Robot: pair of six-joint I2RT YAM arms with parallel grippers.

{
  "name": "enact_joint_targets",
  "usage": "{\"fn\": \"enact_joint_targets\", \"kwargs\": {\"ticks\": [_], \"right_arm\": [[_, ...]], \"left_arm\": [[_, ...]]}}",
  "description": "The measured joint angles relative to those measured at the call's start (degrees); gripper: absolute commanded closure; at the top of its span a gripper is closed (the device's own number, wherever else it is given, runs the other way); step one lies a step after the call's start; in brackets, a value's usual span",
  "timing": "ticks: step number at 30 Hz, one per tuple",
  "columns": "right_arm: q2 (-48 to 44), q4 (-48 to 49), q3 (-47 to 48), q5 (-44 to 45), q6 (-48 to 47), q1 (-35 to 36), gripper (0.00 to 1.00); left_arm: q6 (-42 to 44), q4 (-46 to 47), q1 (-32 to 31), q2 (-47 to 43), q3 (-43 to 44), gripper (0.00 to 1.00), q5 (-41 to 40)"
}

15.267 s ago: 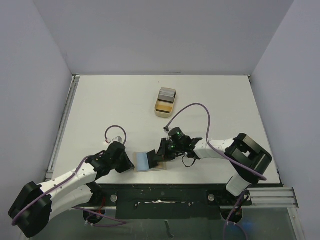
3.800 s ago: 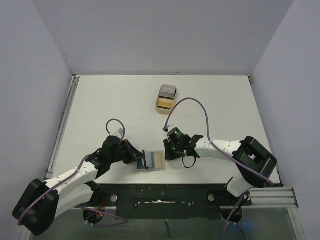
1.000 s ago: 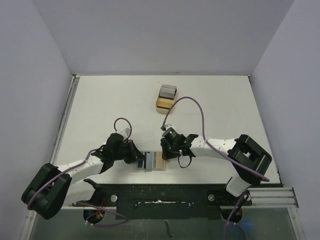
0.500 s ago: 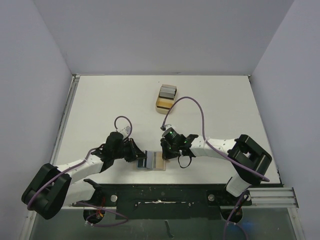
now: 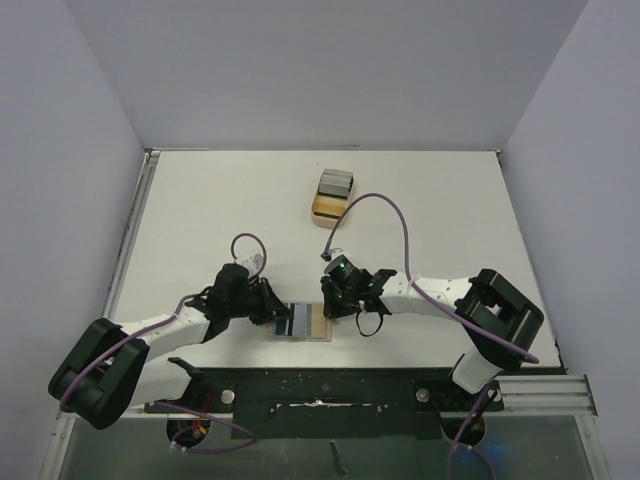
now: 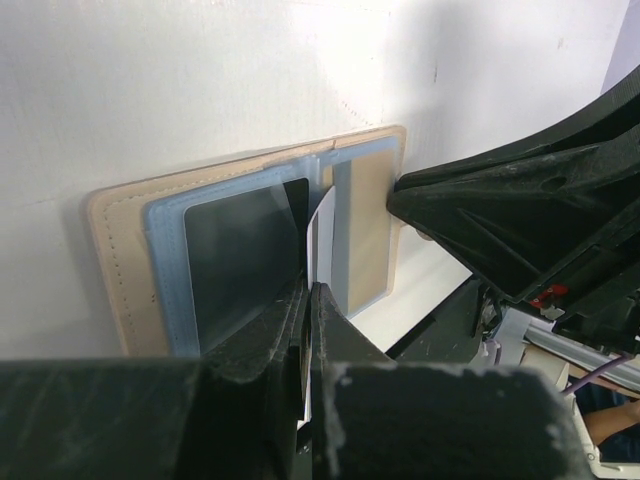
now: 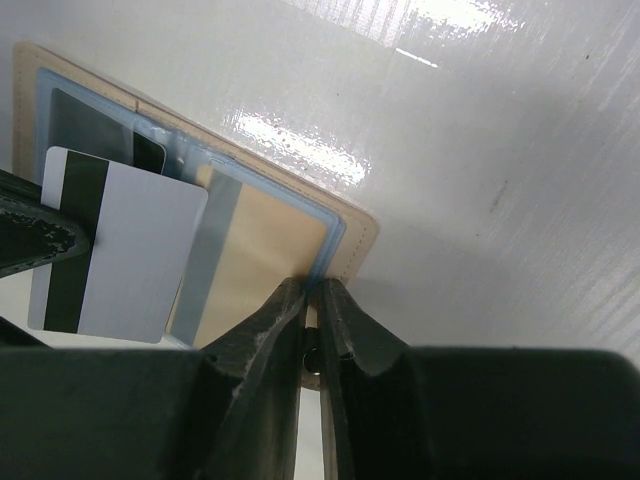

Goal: Put the credit cards into the card holder
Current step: Insert the credit card into the card holder.

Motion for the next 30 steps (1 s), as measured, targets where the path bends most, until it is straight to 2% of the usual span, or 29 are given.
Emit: {"fn": "enact_joint_targets", "kwargs": {"ticks": [16,30], "right_arm": [[0.0,0.3,-0.1,0.0,0.0,0.0,0.89],[-0.1,1.0,-0.5,0.0,0.0,0.0,0.89]], "left_arm": [[1.2,-4.6,0.6,-4.7,1.1,1.00,-2.5],[0.7,2.4,0.6,1.1,-0.1,1.00,-0.5]]}}
